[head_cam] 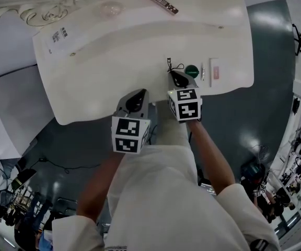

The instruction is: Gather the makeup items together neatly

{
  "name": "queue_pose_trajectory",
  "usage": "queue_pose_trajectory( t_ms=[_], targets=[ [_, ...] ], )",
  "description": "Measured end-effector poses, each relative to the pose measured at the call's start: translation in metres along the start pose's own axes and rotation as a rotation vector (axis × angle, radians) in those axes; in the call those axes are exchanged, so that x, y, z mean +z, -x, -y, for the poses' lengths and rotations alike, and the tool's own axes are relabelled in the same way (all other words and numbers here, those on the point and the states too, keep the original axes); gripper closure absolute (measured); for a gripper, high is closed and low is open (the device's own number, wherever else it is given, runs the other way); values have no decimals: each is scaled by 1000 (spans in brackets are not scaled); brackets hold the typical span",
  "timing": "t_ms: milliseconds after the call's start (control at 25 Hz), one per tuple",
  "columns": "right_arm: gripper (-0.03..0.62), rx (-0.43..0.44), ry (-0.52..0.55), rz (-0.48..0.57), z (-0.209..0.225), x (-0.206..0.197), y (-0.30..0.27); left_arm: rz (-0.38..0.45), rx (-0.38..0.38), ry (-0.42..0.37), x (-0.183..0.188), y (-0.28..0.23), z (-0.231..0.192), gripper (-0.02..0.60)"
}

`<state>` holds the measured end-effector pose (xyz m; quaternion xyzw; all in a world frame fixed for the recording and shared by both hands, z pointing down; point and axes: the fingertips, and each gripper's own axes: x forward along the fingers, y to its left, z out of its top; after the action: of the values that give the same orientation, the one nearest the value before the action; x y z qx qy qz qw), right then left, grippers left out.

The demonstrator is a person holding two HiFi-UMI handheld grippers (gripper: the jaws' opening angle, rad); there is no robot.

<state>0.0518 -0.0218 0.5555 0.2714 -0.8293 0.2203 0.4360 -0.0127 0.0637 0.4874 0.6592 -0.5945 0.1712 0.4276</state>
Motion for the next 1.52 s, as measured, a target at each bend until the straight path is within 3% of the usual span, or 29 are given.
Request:
queue_pose_trajectory(
  t_ms=[1080,1360,1520],
  targets=[
    [580,-99,-82,-61,0,-30,-7,-11,12,15,-8,-3,0,586],
    [577,-93,-66,-75,-2,-27,-5,-5,14,16,-8,-1,1,586],
    [542,-71,-71,-88,-2,-26,-4,-2,17,16,-7,0,0,586]
  ],
)
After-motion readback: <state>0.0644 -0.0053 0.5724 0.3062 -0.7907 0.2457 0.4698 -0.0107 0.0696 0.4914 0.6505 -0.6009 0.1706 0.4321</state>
